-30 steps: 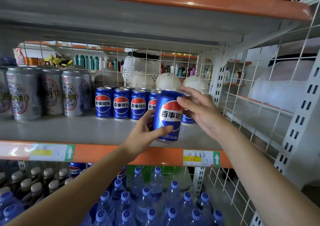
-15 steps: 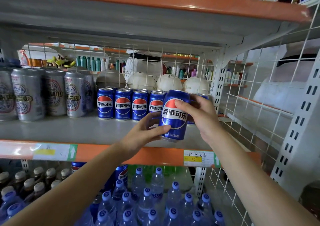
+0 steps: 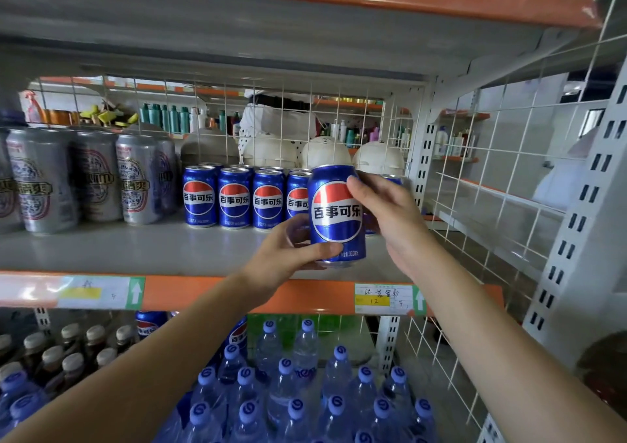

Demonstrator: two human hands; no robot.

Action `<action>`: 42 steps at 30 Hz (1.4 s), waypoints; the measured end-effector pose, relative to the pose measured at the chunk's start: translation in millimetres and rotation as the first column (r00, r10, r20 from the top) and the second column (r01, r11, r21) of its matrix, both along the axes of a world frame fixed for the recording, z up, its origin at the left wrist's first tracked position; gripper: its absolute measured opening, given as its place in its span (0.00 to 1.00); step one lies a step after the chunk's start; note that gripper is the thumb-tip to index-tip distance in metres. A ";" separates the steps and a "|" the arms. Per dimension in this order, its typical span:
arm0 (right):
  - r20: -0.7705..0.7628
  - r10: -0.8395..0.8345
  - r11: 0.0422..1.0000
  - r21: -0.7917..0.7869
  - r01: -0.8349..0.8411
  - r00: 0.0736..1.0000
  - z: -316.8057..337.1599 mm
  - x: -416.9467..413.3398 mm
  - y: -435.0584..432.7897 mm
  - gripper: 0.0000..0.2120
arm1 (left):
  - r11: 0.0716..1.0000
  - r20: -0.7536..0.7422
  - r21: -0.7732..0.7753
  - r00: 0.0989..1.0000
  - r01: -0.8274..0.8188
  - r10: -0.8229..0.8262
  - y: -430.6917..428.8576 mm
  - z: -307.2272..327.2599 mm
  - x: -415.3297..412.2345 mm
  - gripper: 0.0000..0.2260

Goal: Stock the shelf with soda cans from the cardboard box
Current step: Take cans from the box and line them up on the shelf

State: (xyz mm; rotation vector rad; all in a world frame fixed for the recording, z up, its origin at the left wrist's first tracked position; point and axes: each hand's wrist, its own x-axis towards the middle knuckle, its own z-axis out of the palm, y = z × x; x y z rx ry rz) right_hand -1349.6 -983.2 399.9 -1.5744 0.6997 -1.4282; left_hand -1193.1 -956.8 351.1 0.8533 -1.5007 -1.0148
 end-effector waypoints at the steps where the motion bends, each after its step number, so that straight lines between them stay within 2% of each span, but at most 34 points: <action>1: 0.006 -0.007 1.000 0.027 0.007 1.000 -1.3 -1.9 -0.3 0.08 | 1.000 -0.006 0.000 1.000 -0.004 0.004 -0.7 -0.7 0.7 0.33; 4: -0.010 -0.003 0.997 0.078 0.004 1.000 -8.0 -10.0 1.7 0.08 | 1.000 0.014 -0.017 1.000 -0.026 0.027 -2.6 1.7 2.0 0.32; 7: -0.079 0.069 0.997 0.023 -0.067 0.994 -13.4 -16.2 7.6 0.10 | 0.999 0.051 -0.045 0.998 -0.030 0.033 -3.7 4.7 -0.2 0.28; 11: -0.152 0.058 0.998 0.018 -0.056 0.987 -16.4 -22.5 6.5 0.26 | 0.998 0.083 -0.053 0.996 -0.019 0.023 -3.3 5.9 -5.2 0.24; 14: -0.168 0.046 0.999 0.011 -0.044 0.985 -18.1 -27.5 5.1 0.32 | 0.999 0.095 -0.046 0.995 -0.004 0.008 -4.8 5.8 -8.9 0.23; 19: -0.153 0.004 0.999 -0.041 -0.011 0.988 -24.4 -35.3 4.9 0.33 | 0.999 0.172 -0.014 0.984 0.042 -0.039 -5.3 6.5 -15.1 0.32; 24: -0.094 -0.056 0.998 -0.036 0.053 0.994 -30.3 -46.1 -1.6 0.26 | 0.998 0.259 0.010 0.964 0.056 -0.057 -4.4 13.1 -23.2 0.19; 26: -0.095 -0.103 0.995 -0.022 0.102 0.990 -29.8 -55.0 -8.6 0.25 | 1.000 0.296 0.022 0.955 -0.006 -0.001 -5.3 15.6 -23.0 0.17; 28: -0.107 -0.149 0.989 -0.009 0.149 0.983 -28.5 -67.3 -19.1 0.26 | 0.995 0.409 0.015 0.908 -0.101 0.086 -8.8 15.9 -19.3 0.20; 30: -0.122 -0.178 0.984 0.009 0.180 0.976 -28.4 -79.7 -31.6 0.28 | 0.982 0.590 -0.025 0.790 -0.190 0.168 -17.2 10.2 -12.5 0.24; 32: -0.174 -0.218 0.974 0.016 0.224 0.960 -30.0 -88.9 -43.6 0.31 | 0.969 0.700 -0.036 0.686 -0.246 0.200 -25.5 1.9 -7.3 0.26; 36: -0.356 -0.238 0.964 0.027 0.265 0.904 -36.6 -97.2 -58.4 0.38 | 0.975 0.797 -0.011 0.587 -0.221 0.142 -37.1 -3.9 -7.3 0.29; 42: -0.366 -0.205 0.965 0.079 0.250 0.908 -39.1 -102.7 -71.4 0.41 | 0.985 0.892 -0.001 0.444 -0.174 0.079 -48.1 -3.9 -16.5 0.30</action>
